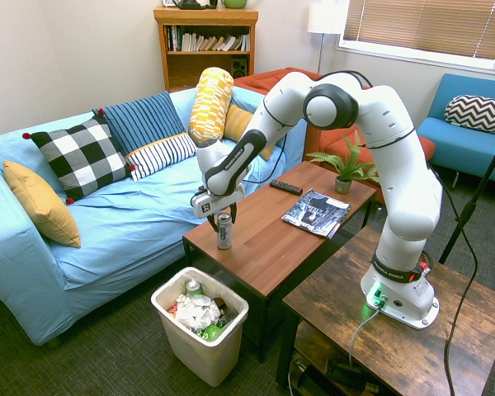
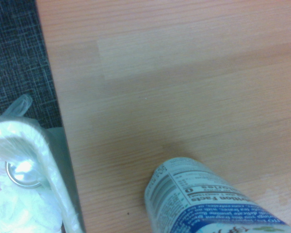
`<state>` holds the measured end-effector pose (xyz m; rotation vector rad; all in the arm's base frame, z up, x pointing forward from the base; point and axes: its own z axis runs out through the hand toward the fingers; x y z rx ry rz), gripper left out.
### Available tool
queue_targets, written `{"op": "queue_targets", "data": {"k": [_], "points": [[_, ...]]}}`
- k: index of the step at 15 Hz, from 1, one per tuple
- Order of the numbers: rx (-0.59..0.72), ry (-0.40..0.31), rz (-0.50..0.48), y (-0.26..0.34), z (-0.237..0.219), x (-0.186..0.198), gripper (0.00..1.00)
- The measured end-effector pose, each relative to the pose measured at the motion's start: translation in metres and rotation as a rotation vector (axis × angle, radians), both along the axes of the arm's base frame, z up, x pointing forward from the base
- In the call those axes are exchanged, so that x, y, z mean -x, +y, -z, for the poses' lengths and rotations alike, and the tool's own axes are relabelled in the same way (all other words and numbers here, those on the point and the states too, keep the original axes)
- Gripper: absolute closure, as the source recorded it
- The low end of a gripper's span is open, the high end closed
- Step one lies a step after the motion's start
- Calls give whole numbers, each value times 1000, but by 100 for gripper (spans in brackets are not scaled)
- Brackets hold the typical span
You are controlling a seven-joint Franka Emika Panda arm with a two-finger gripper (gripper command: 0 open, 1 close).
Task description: Throw the can in the trash bin
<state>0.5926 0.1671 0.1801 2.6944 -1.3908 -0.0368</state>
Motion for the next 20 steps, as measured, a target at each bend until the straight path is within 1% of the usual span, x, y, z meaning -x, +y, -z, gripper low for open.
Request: {"op": "queue_targets", "data": {"k": [3,5,8,10,11,13,15,16,17,20], "points": [[-6,0,2,0,-2,-2,100],[-8,-16,-3,4,-13,-6,100],[8,-58,-67,34,-57,-1,100],[47,-83,-138,79,-85,16,100],[64,-86,-174,109,-90,30,100],[77,-85,-251,168,-88,66,100],[74,-76,-308,205,-80,91,100],[70,-70,-327,215,-76,98,100],[70,-63,-341,222,-71,103,0],[87,-38,-369,230,-48,109,0]]}}
